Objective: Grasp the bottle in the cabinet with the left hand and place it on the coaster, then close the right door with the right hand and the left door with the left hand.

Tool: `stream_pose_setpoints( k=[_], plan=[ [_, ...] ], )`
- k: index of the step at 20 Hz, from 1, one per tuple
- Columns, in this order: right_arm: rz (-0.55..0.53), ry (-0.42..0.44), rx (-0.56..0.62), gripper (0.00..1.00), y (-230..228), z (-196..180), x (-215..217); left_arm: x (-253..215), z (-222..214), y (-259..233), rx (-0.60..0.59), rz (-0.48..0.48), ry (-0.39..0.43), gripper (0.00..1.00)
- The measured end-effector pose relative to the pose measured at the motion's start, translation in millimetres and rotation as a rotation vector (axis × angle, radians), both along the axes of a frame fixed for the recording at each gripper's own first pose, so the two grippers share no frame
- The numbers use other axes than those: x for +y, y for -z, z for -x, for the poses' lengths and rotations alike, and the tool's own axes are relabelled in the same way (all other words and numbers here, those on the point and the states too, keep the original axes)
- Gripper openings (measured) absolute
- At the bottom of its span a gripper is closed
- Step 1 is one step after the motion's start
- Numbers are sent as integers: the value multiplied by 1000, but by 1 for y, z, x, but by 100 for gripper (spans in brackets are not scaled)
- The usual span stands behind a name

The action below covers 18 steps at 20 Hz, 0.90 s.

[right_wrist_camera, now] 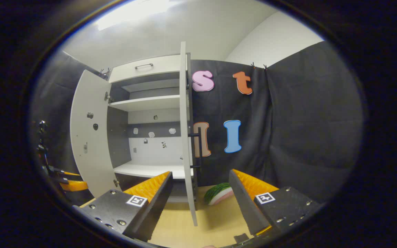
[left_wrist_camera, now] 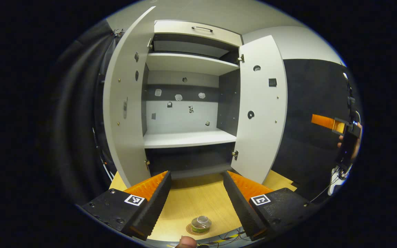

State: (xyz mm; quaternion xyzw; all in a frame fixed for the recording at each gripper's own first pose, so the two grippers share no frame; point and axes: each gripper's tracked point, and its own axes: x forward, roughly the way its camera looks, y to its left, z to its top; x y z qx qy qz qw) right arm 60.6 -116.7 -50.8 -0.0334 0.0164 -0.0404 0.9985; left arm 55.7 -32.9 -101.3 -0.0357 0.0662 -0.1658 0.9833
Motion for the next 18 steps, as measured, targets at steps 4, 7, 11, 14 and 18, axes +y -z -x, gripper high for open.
stream_pose_setpoints(
  k=[4,7,11,14,18],
  plan=[
    [15,26,-18,98,-31,-21,-44,30,-4,-55,-43,3,-44,96],
    [11,61,10,98,-35,-44,-78,48,-2,-94,-119,-5,-70,96],
    [-48,97,47,98,-33,-86,-111,56,11,-118,-214,-6,-28,95],
    [-121,79,42,98,-32,-127,-124,77,11,-120,-243,-37,-78,96],
    [-73,53,120,98,0,-175,-125,107,11,-121,-272,-42,-88,96]
  ],
)
